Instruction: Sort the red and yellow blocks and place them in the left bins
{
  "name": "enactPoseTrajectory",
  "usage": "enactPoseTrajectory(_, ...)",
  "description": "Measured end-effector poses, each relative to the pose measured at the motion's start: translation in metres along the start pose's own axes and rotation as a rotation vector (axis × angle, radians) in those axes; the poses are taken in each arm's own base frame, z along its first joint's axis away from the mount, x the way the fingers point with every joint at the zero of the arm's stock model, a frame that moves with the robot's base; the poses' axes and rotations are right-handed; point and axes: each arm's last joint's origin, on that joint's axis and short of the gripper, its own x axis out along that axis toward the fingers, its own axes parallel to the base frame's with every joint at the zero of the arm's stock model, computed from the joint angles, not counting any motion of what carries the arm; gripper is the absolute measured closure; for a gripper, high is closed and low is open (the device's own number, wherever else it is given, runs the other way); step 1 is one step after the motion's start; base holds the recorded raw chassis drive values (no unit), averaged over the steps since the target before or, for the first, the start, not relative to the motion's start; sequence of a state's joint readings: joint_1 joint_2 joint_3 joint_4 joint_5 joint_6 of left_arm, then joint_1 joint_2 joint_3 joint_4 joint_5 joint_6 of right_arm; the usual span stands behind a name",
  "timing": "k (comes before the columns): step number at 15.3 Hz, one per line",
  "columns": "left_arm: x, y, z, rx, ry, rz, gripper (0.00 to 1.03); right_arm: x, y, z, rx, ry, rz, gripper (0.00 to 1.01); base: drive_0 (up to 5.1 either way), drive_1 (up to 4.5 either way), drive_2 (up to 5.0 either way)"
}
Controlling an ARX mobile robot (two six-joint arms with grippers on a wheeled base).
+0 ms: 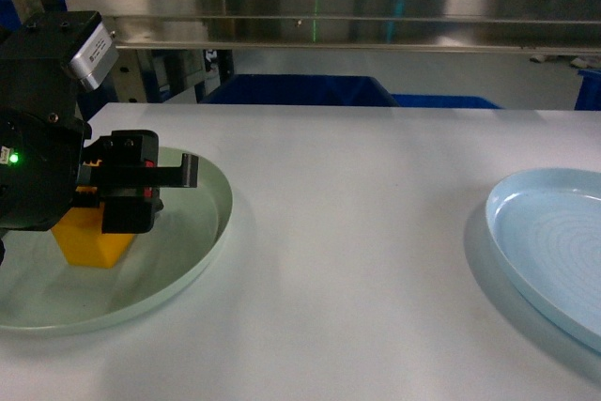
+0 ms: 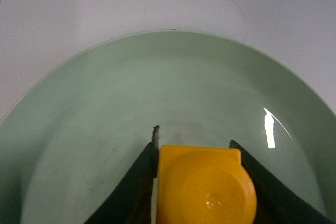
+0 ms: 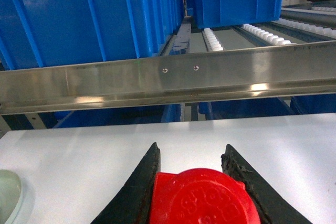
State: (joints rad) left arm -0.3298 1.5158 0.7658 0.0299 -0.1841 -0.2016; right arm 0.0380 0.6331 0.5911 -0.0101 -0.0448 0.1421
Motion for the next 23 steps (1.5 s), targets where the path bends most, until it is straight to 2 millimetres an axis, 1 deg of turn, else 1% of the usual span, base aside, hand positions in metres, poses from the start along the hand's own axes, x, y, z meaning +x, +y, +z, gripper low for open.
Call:
enactPoseTrajectory(1,0.0,0.001,0.0,-0.003,-0.001,0.004,0.71,0.0,0.0,0.0,0.0,0.0,0.0,0.72,0.0,0.0,0.0)
enactPoseTrajectory(2,0.0,0.001,0.001,-0.003,-0.003,0.003,0.75,0.0,0.0,0.0,0.0,0.0,0.0,0.72,0.0,0.0,0.0)
enactPoseTrajectory(5,-0.001,0.01,0.002,-0.026,-0.022,0.006,0.76,0.0,0.0,0.0,0.0,0.0,0.0,0.72,0.0,0.0,0.0)
enactPoseTrajectory(6,-0.004,0.016,0.006,-0.052,-0.069,-0.015,0.76,0.0,0.0,0.0,0.0,0.0,0.0,0.72,0.0,0.0,0.0)
enactPoseTrajectory(7,-0.013,0.027,0.019,-0.094,-0.209,-0.02,0.76,0.0,0.0,0.0,0.0,0.0,0.0,0.72,0.0,0.0,0.0)
enactPoseTrajectory(8,-0.038,0.043,0.042,-0.15,-0.439,-0.021,0.76,0.0,0.0,0.0,0.0,0.0,0.0,0.72,0.0,0.0,0.0)
enactPoseTrajectory(9,-0.071,0.056,0.063,-0.182,-0.65,-0.038,0.76,0.0,0.0,0.0,0.0,0.0,0.0,0.72,0.0,0.0,0.0)
enactPoseTrajectory(10,-0.106,0.062,0.075,-0.185,-0.825,-0.048,0.76,0.0,0.0,0.0,0.0,0.0,0.0,0.72,0.0,0.0,0.0)
enactPoseTrajectory(11,-0.132,0.064,0.076,-0.163,-0.894,-0.075,0.76,0.0,0.0,0.0,0.0,0.0,0.0,0.72,0.0,0.0,0.0)
enactPoseTrajectory(12,-0.144,0.065,0.066,-0.133,-0.88,-0.087,0.76,0.0,0.0,0.0,0.0,-0.001,0.0,0.72,0.0,0.0,0.0)
enactPoseTrajectory(14,-0.152,0.067,0.044,-0.11,-0.759,-0.067,0.76,0.0,0.0,0.0,0.0,0.0,0.0,0.72,0.0,0.0,0.0)
enactPoseTrajectory(15,-0.16,0.068,0.038,-0.109,-0.754,-0.051,0.76,0.0,0.0,0.0,0.0,0.0,0.0,0.72,0.0,0.0,0.0)
enactPoseTrajectory(16,-0.168,0.068,0.036,-0.109,-0.778,-0.051,0.76,0.0,0.0,0.0,0.0,0.0,0.0,0.72,0.0,0.0,0.0)
enactPoseTrajectory(18,-0.168,0.069,0.034,-0.107,-0.773,-0.055,0.76,0.0,0.0,0.0,0.0,0.0,0.0,0.72,0.0,0.0,0.0)
enactPoseTrajectory(20,-0.16,0.071,0.031,-0.099,-0.767,-0.091,0.76,0.0,0.0,0.0,0.0,0.0,0.0,0.72,0.0,0.0,0.0)
enactPoseTrajectory(23,-0.16,0.071,0.031,-0.099,-0.767,-0.093,0.76,0.0,0.0,0.0,0.0,0.0,0.0,0.72,0.0,0.0,0.0)
